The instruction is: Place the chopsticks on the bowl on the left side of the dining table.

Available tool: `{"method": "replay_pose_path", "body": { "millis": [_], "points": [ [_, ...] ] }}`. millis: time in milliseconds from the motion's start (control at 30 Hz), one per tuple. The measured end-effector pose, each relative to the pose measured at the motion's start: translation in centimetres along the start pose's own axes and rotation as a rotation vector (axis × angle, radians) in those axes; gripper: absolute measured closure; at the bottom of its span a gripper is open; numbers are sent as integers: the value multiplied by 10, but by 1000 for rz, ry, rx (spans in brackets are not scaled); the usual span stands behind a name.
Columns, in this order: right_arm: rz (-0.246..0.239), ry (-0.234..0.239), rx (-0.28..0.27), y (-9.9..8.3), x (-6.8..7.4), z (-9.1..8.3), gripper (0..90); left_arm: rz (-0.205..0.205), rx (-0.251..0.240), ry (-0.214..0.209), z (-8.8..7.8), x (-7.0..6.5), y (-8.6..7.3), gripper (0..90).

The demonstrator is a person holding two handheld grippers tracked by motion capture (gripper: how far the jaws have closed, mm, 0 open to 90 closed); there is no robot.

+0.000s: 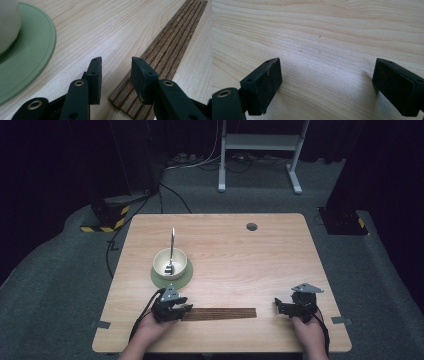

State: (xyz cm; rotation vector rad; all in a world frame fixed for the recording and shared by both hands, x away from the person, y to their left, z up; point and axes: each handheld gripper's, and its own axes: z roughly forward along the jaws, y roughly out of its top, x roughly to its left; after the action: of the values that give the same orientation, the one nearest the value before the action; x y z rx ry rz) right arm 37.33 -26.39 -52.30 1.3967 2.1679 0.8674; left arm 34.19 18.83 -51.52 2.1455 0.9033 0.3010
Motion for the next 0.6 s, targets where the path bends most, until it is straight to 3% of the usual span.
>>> {"method": "replay_pose_path", "body": {
  "millis": [133, 600],
  "points": [
    [0, 0, 0, 0, 0, 0, 87, 19, 9, -8, 2, 0, 1, 611],
    [-4, 1, 0, 0, 0, 0, 88, 24, 15, 24, 7, 0, 4, 630]
  ]
}}
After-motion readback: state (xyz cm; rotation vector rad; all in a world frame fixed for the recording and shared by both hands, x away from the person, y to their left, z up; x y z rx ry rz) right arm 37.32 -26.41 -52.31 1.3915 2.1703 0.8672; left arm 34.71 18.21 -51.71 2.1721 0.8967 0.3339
